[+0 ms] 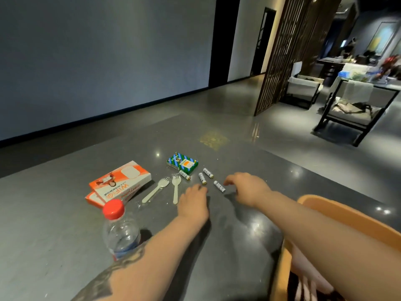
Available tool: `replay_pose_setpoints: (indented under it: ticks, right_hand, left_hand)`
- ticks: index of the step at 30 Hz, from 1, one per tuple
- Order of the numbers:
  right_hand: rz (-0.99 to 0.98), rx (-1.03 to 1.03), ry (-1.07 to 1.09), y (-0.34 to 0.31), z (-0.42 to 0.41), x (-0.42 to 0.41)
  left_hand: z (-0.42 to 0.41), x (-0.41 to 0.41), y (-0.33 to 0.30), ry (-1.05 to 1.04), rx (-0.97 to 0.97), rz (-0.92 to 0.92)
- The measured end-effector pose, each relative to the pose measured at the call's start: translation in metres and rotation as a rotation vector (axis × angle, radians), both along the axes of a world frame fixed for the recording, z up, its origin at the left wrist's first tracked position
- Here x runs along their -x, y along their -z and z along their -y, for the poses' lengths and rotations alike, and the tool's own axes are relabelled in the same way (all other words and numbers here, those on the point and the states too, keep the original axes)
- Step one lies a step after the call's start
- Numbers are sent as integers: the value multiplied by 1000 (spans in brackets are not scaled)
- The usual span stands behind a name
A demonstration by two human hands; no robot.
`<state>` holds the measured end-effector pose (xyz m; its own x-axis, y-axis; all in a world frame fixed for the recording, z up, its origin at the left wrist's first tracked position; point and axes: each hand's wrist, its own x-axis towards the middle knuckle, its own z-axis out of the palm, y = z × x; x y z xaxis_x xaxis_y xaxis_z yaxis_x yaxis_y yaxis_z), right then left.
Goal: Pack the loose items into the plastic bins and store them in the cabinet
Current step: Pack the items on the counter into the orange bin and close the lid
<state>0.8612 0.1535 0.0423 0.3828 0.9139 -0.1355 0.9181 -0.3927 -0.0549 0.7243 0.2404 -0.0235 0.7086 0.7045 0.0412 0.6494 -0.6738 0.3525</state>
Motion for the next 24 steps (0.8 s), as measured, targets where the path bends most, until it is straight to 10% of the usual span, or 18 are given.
replay_pose_setpoints:
  ticks: [10, 24]
  right_hand:
    - [-21, 243, -274, 52, -80, -45]
    - [-150, 80, -167, 52, -49, -31]
  left_hand:
    - [-57, -32, 8, 137, 140, -172]
    - [-44, -21, 0, 69, 297, -63]
